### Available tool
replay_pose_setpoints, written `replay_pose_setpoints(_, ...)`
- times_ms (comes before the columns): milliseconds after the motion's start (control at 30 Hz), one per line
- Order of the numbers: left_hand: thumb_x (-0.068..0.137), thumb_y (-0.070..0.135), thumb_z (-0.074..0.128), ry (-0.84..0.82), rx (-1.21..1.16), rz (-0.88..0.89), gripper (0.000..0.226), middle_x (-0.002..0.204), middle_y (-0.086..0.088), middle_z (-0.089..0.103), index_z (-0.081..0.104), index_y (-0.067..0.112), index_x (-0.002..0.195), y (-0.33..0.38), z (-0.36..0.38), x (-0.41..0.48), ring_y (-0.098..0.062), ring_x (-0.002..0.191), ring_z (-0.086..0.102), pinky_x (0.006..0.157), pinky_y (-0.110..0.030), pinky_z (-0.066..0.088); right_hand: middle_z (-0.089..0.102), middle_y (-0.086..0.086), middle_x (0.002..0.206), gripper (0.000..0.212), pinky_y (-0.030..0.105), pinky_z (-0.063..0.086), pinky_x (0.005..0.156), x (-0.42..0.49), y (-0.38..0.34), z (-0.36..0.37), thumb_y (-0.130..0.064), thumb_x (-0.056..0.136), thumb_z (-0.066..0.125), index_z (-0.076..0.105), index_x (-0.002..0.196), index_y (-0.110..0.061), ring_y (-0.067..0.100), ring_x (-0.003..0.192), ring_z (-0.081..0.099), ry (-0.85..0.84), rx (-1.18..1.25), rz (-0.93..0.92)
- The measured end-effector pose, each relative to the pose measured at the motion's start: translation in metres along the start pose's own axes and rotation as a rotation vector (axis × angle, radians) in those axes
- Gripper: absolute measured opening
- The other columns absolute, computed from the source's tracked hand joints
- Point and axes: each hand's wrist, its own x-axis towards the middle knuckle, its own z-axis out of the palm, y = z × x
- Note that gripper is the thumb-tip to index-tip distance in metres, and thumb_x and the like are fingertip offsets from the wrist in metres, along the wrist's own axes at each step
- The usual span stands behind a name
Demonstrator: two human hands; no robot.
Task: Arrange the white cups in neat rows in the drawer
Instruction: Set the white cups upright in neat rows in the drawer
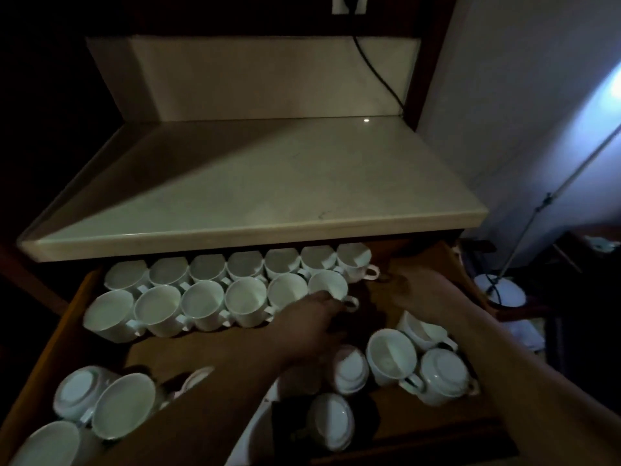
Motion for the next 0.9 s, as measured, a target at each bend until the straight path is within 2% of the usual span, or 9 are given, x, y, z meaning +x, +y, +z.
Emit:
replay_pose_setpoints(100, 0.082, 0.048, 0.071, -0.196, -0.174, 0.138, 0.062, 0.137, 0.013, 0.053, 0.045, 0.043, 0.138, 0.038, 0.013, 0.013, -0.004, 0.12, 0.052, 0.099, -0.025, 0.046, 0.066, -0.005, 0.115, 0.043, 0.026, 0.054, 0.083, -0.018, 0.033, -0.016, -0.043, 0.091, 0.071, 0.062, 0.127, -0.02, 0.012, 0.102, 0.064, -0.162, -0.051, 0.184)
replay_pose_setpoints(167, 0.079, 0.058, 0.073, -0.186, -0.233, 0.186, 0.065, 0.134, 0.018, 0.055, 0.045, 0.044, 0.136, 0.048, 0.019, 0.016, 0.001, 0.119, 0.053, 0.098, -0.026, 0.048, 0.063, 0.001, 0.13, 0.063, 0.033, 0.053, 0.092, -0.025, 0.049, -0.012, -0.052, 0.085, 0.073, 0.056, 0.136, -0.019, 0.018, 0.114, 0.062, -0.289, -0.109, 0.297)
replay_pose_setpoints(300, 0.08, 0.057, 0.07, -0.187, -0.226, 0.189, 0.072, 0.141, 0.016, 0.051, 0.038, 0.041, 0.143, 0.043, 0.019, 0.016, -0.004, 0.129, 0.049, 0.107, -0.032, 0.043, 0.069, -0.004, 0.117, 0.082, 0.035, 0.057, 0.09, -0.025, 0.064, 0.009, -0.065, 0.059, 0.072, 0.062, 0.129, -0.024, 0.012, 0.102, 0.065, -0.273, -0.024, 0.286)
replay_pose_setpoints(400, 0.086, 0.055, 0.065, -0.227, -0.128, 0.132, 0.071, 0.146, 0.008, 0.05, 0.034, 0.039, 0.148, 0.036, 0.017, 0.019, -0.013, 0.13, 0.05, 0.104, -0.035, 0.045, 0.07, -0.005, 0.116, 0.071, 0.034, 0.058, 0.086, -0.019, 0.057, 0.013, -0.056, 0.064, 0.076, 0.064, 0.127, -0.025, 0.012, 0.1, 0.066, -0.186, 0.027, 0.252)
replay_pose_setpoints(500, 0.089, 0.056, 0.058, -0.088, 0.048, 0.005, 0.051, 0.126, 0.001, 0.061, 0.053, 0.032, 0.133, 0.026, 0.015, 0.023, -0.019, 0.111, 0.061, 0.087, -0.038, 0.054, 0.07, -0.003, 0.117, 0.057, 0.037, 0.058, 0.089, -0.01, 0.045, 0.018, -0.044, 0.074, 0.078, 0.065, 0.126, -0.025, 0.015, 0.102, 0.066, -0.132, 0.116, 0.239)
replay_pose_setpoints(633, 0.084, 0.041, 0.048, 0.078, 0.247, -0.046, 0.038, 0.11, 0.0, 0.063, 0.064, 0.026, 0.116, 0.013, 0.011, 0.034, -0.021, 0.098, 0.061, 0.076, -0.038, 0.054, 0.073, -0.001, 0.1, 0.046, 0.044, 0.065, 0.073, 0.004, 0.027, 0.026, -0.036, 0.067, 0.082, 0.067, 0.109, -0.027, 0.018, 0.088, 0.072, -0.104, 0.271, 0.216)
replay_pose_setpoints(700, 0.086, 0.032, 0.054, 0.124, 0.317, -0.065, 0.03, 0.107, -0.005, 0.064, 0.065, 0.019, 0.11, 0.008, 0.011, 0.037, -0.025, 0.095, 0.061, 0.075, -0.04, 0.052, 0.072, -0.004, 0.094, 0.05, 0.043, 0.064, 0.069, 0.014, 0.02, 0.029, -0.045, 0.059, 0.082, 0.065, 0.103, -0.028, 0.014, 0.082, 0.072, -0.09, 0.274, 0.165)
replay_pose_setpoints(800, 0.092, 0.03, 0.056, 0.14, 0.326, -0.099, 0.023, 0.104, -0.009, 0.066, 0.066, 0.015, 0.107, 0.006, 0.01, 0.038, -0.029, 0.092, 0.064, 0.07, -0.035, 0.049, 0.068, -0.01, 0.099, 0.049, 0.037, 0.059, 0.078, 0.019, 0.013, 0.031, -0.045, 0.066, 0.084, 0.06, 0.107, -0.031, 0.008, 0.089, 0.067, -0.116, 0.252, 0.069)
replay_pose_setpoints(900, 0.095, 0.031, 0.049, 0.11, 0.362, -0.084, 0.029, 0.111, -0.006, 0.069, 0.069, 0.017, 0.113, 0.005, 0.01, 0.038, -0.027, 0.098, 0.065, 0.076, -0.036, 0.052, 0.065, -0.01, 0.109, 0.056, 0.035, 0.054, 0.083, 0.019, 0.018, 0.035, -0.039, 0.072, 0.086, 0.057, 0.119, -0.031, 0.012, 0.101, 0.064, -0.081, 0.267, 0.028)
